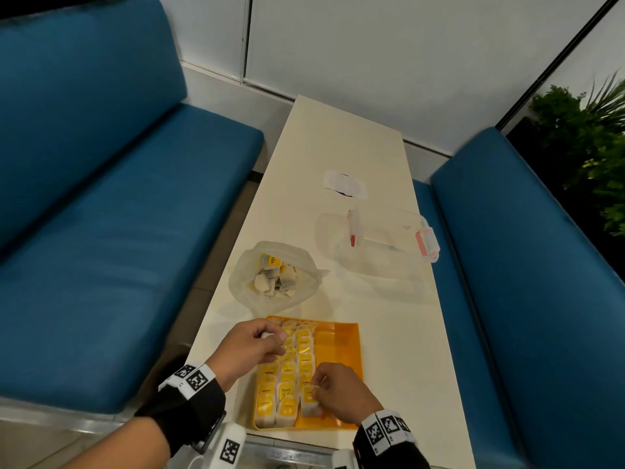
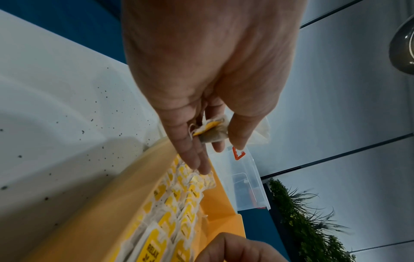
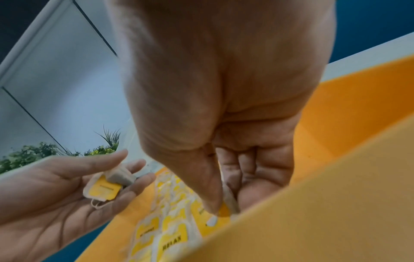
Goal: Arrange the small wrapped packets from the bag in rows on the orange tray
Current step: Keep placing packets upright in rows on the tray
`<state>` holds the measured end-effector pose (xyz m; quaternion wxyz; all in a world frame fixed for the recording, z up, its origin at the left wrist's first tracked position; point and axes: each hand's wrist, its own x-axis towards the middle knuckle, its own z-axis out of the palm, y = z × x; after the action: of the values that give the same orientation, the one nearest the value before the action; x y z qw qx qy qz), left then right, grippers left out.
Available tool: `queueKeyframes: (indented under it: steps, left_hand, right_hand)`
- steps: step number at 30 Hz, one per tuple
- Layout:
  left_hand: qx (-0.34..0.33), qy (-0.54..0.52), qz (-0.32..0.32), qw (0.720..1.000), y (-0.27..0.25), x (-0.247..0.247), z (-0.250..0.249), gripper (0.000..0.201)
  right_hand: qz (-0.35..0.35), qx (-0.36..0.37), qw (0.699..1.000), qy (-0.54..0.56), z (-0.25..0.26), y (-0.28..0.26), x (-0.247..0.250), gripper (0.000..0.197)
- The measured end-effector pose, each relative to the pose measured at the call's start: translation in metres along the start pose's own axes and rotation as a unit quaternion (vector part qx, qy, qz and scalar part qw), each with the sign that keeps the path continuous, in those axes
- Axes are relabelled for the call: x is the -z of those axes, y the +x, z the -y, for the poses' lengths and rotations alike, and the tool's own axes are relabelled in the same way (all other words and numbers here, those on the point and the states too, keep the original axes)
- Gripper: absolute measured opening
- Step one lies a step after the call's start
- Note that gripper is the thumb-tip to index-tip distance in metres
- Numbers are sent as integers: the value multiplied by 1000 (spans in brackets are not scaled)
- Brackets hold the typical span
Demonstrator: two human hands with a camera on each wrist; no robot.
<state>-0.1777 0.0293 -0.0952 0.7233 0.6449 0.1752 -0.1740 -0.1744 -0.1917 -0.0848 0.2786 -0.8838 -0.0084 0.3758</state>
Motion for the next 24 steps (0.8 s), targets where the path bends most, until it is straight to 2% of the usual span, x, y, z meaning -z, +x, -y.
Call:
queueKeyframes:
  steps: [13,19,24]
  left_hand:
    - [2,28,0,1000,-3,-2,-5,11]
    - [8,18,1,1000,-4,-1,-6,11]
    - [13,19,7,1000,-5,0,-7,12]
  right_hand:
    - [-91,-25,995,24,-13,16,-22,12]
    - [-119,-18,992,43,-7,13,-23,12]
    - [-123,-15,992,18,-5,14,-25,10]
